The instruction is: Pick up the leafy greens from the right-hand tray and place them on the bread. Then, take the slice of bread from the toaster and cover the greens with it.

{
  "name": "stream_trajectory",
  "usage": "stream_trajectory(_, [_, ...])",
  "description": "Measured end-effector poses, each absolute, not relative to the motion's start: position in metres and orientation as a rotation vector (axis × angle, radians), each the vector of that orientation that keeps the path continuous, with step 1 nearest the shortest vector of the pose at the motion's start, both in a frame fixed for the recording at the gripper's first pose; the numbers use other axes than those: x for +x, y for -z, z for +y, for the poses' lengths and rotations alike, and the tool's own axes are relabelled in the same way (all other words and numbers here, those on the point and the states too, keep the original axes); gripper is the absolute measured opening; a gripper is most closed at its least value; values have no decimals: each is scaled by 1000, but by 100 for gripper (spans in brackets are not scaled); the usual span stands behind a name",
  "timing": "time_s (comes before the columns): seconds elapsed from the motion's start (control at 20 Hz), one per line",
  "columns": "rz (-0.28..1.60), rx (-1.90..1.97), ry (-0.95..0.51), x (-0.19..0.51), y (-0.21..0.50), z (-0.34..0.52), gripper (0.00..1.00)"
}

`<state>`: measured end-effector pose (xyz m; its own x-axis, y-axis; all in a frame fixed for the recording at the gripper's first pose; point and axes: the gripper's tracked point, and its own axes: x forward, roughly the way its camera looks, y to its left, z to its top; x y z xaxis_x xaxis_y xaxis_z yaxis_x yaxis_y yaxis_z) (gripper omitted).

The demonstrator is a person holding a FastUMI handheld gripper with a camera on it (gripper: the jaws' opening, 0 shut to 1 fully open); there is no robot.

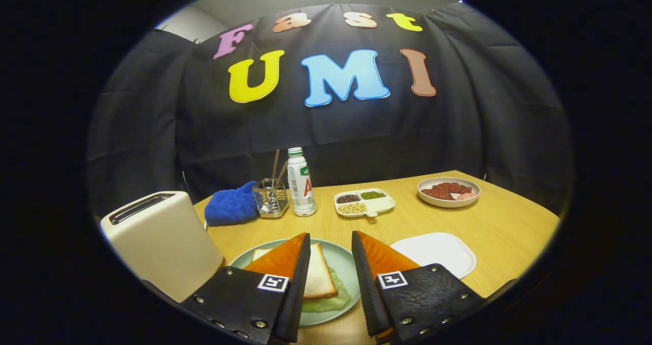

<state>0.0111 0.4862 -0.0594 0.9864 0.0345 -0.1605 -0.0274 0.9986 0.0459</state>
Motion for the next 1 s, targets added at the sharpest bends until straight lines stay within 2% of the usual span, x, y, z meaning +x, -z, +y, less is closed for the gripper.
stream_trajectory(0.55, [169, -6, -92, 16, 52, 441, 49])
stream_trajectory(1.0, [120, -61, 7, 17, 41, 351, 49])
